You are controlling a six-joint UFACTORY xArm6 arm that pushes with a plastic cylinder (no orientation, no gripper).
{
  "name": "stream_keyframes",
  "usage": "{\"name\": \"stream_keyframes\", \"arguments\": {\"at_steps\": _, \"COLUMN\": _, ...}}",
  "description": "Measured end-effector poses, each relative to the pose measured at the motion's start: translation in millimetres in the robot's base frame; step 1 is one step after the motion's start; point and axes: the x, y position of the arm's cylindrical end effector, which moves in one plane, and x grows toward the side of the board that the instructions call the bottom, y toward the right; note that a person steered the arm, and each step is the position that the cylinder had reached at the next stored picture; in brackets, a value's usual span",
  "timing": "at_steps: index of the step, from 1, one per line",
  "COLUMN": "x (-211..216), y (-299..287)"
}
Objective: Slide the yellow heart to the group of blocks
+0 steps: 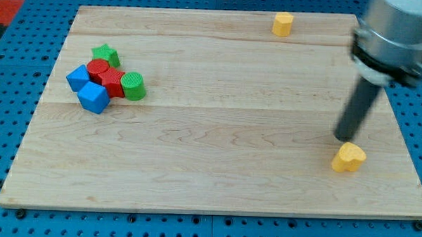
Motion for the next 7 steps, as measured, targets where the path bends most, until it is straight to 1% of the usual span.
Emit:
{"name": "stream_keyframes", "arguments": {"at_steps": 1, "x": 37, "y": -2}}
{"name": "stream_keyframes", "arguments": {"at_steps": 2, "x": 58, "y": -20}}
{"name": "stream_keyframes", "arguments": {"at_steps": 4, "x": 97, "y": -112}}
{"name": "stream_keyframes", "arguments": {"at_steps": 5, "x": 81, "y": -167}}
{"name": "stream_keyframes", "arguments": {"at_steps": 6, "x": 30, "y": -177}}
{"name": "stream_keyframes", "arguments": {"at_steps": 7, "x": -8, "y": -265}}
